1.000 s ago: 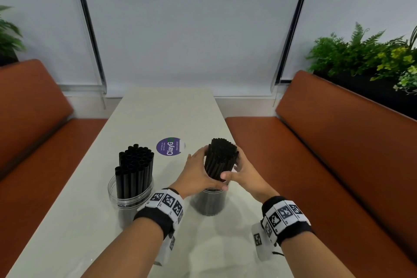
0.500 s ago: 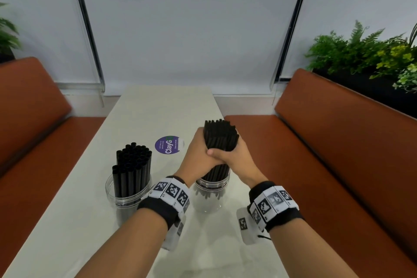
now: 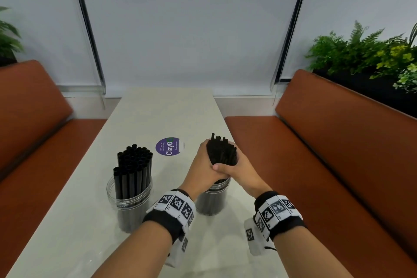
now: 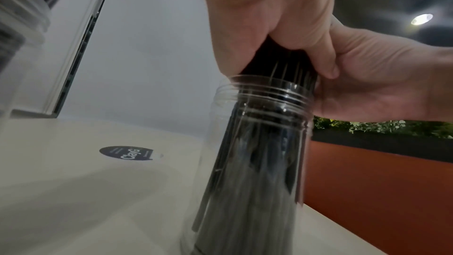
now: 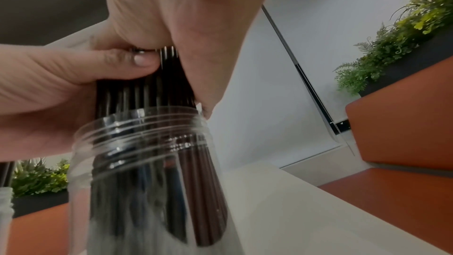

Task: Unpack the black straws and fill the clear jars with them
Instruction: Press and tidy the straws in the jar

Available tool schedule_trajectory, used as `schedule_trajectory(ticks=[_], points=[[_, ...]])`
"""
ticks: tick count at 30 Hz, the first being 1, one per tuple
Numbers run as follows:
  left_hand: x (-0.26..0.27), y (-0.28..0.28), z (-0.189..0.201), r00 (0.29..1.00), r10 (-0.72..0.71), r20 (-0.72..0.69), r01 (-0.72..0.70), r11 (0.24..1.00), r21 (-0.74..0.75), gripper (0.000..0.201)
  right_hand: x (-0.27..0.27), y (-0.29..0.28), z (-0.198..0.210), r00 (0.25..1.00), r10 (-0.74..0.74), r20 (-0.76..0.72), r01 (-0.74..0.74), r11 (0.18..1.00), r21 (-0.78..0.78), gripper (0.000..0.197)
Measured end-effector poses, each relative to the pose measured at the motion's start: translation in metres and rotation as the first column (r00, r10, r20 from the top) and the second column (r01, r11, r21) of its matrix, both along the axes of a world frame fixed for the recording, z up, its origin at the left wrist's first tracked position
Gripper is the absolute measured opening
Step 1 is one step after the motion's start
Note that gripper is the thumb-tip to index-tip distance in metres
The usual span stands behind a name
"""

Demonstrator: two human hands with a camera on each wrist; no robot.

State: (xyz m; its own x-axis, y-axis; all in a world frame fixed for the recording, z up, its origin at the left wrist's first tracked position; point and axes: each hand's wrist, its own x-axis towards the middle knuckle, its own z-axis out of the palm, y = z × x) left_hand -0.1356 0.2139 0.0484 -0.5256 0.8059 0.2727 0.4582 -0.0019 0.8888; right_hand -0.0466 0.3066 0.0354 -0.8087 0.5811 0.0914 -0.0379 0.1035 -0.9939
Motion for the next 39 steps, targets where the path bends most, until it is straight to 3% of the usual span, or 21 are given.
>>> schedule_trajectory(ticks=[3,8,13,20,22,26,32,36,39], points=[[-0.001,-0.002,0.0,0.999,0.004,-0.041,-0.008,0.994,-0.109,0.051,0.002,0.001,-0.009,0.999,-0.024,0.025,0.024,1.0,0.005,0.053],[-0.011,-0.005,-0.007,0.97,0.002,-0.242,-0.071,0.958,-0.277,0.062,0.002,0.002,-0.015,0.999,-0.002,0.044,0.002,1.0,-0.005,0.066],[-0.013,-0.018,-0.005,0.973,-0.026,-0.229,-0.043,0.955,-0.293,0.073,0.007,0.005,-0.015,0.997,0.034,0.069,-0.036,0.999,0.032,0.085],[-0.023,-0.01,-0.02,0.997,-0.024,-0.079,0.002,0.964,-0.268,0.105,0.012,0.005,-0.012,0.995,0.059,0.086,-0.062,0.998,0.033,0.089],[-0.022,-0.006,-0.017,0.996,-0.034,-0.084,0.013,0.971,-0.237,0.101,0.008,0.004,-0.01,0.993,0.055,0.101,-0.059,0.997,0.043,0.085],[-0.015,0.001,-0.001,0.994,-0.003,-0.113,-0.019,0.981,-0.194,0.071,-0.006,-0.006,0.002,0.999,0.005,0.034,-0.004,1.0,-0.012,0.067],[-0.018,0.002,0.02,0.999,0.04,0.019,-0.04,0.999,-0.022,0.083,-0.006,0.001,0.04,0.999,0.05,0.002,-0.051,0.996,0.077,0.049],[-0.019,0.0,0.001,0.998,0.045,-0.033,-0.048,0.996,-0.08,0.08,-0.001,0.007,0.031,0.989,0.099,0.11,-0.109,0.99,0.094,0.048],[-0.02,-0.006,-0.017,1.0,0.003,0.001,-0.003,0.985,-0.171,0.093,0.005,0.009,0.01,0.984,0.107,0.141,-0.119,0.99,0.081,0.052]])
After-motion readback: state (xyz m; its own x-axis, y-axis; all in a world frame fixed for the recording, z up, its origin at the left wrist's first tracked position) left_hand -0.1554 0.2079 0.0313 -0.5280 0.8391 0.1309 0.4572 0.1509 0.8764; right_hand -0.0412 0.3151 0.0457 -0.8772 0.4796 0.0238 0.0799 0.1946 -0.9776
